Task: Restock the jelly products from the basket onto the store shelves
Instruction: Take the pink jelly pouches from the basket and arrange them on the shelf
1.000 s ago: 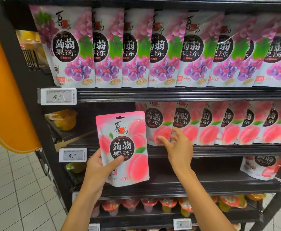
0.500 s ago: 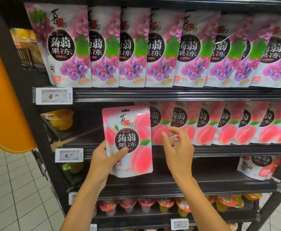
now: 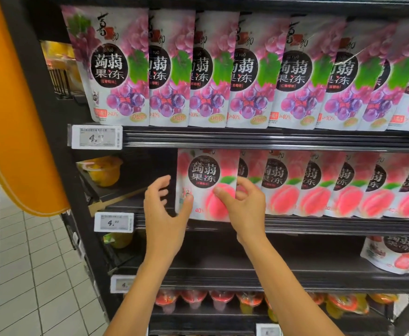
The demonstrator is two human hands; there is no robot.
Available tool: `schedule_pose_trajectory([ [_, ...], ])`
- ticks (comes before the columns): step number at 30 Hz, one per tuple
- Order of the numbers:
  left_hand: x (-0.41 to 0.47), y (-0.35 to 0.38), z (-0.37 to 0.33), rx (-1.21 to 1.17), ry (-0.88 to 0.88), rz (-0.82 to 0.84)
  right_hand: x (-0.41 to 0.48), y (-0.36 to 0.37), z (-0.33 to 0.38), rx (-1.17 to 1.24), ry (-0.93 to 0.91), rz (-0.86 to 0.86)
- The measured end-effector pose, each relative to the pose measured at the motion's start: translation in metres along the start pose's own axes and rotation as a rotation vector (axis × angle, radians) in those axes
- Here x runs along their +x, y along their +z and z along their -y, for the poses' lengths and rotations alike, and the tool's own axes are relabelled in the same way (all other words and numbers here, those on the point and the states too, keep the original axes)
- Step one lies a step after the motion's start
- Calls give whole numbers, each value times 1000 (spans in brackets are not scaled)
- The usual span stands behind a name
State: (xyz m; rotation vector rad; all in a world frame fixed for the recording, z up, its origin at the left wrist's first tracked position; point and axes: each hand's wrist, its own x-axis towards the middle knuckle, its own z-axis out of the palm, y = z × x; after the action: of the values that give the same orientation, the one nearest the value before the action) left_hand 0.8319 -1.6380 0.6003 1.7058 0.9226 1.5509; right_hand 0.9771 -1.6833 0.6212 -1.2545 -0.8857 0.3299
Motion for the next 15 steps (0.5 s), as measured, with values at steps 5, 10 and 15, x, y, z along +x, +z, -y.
schedule_pose_trajectory([
  [5,-12,15,1,168,82,163,6,19,-5,-18,4,27],
  [10,-17,21,9,274,72,156,5,10,-13,-133,-61,67],
  [15,-16,20,9,296,84,143,-3,-11,-15,-482,-152,-38],
])
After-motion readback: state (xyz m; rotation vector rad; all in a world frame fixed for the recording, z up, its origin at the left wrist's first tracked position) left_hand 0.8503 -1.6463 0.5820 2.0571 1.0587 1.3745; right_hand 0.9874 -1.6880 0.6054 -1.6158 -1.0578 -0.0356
